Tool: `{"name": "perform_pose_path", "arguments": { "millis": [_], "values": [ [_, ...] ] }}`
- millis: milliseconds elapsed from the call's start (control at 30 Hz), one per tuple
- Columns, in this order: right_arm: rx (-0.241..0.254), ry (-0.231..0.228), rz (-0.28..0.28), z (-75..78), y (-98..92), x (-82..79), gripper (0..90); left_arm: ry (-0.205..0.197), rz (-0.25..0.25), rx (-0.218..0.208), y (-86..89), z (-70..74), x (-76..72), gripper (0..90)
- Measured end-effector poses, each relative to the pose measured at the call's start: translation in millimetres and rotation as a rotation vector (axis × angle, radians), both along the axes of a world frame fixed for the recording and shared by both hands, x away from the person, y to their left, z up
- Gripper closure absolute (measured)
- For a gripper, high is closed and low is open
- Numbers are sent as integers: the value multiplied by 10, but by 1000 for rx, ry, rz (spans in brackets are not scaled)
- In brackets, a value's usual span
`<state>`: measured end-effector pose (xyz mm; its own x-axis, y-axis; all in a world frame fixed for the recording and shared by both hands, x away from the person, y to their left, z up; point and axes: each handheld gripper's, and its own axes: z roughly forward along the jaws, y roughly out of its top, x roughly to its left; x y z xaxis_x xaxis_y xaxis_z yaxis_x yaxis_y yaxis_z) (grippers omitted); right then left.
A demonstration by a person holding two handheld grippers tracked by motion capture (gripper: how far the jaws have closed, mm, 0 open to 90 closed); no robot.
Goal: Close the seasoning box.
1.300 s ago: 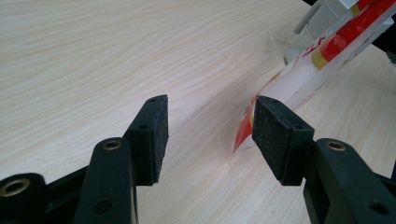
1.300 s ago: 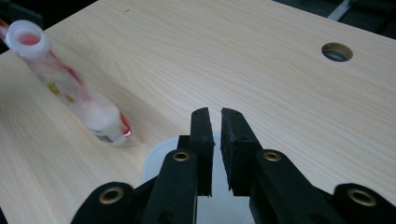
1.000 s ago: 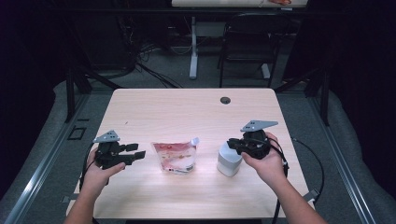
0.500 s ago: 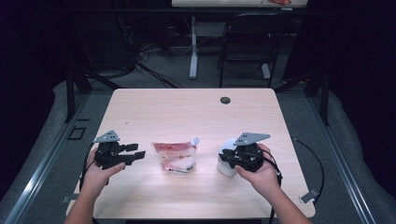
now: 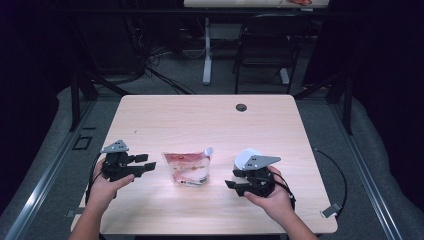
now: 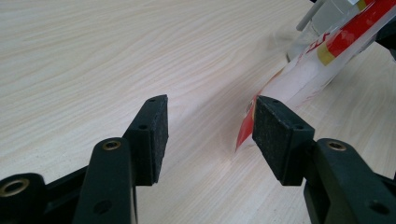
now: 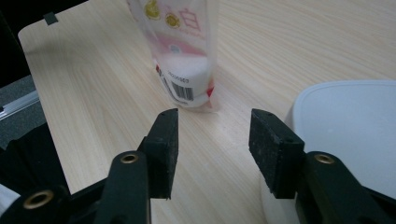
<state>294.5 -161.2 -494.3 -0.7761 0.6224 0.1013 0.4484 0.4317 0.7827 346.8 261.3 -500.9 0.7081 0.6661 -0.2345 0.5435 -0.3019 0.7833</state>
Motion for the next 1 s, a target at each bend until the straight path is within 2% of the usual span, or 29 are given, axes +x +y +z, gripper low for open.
{"name": "perform_pose_path", "arguments": {
  "millis": [333, 433, 533, 1000],
  "values": [
    [-47, 3, 6, -222, 127, -66, 397, -2, 2, 10, 4, -15, 5, 457],
    [-79, -4, 17, -289, 165, -94, 393, 2, 4, 11, -1, -19, 5, 456],
    [-78, 10, 22, -352, 195, -109, 381, 4, 5, 13, -8, -24, 3, 455],
    [-91, 21, 35, -530, 263, -170, 378, 5, 6, 19, -11, -48, 13, 448]
  ]
}}
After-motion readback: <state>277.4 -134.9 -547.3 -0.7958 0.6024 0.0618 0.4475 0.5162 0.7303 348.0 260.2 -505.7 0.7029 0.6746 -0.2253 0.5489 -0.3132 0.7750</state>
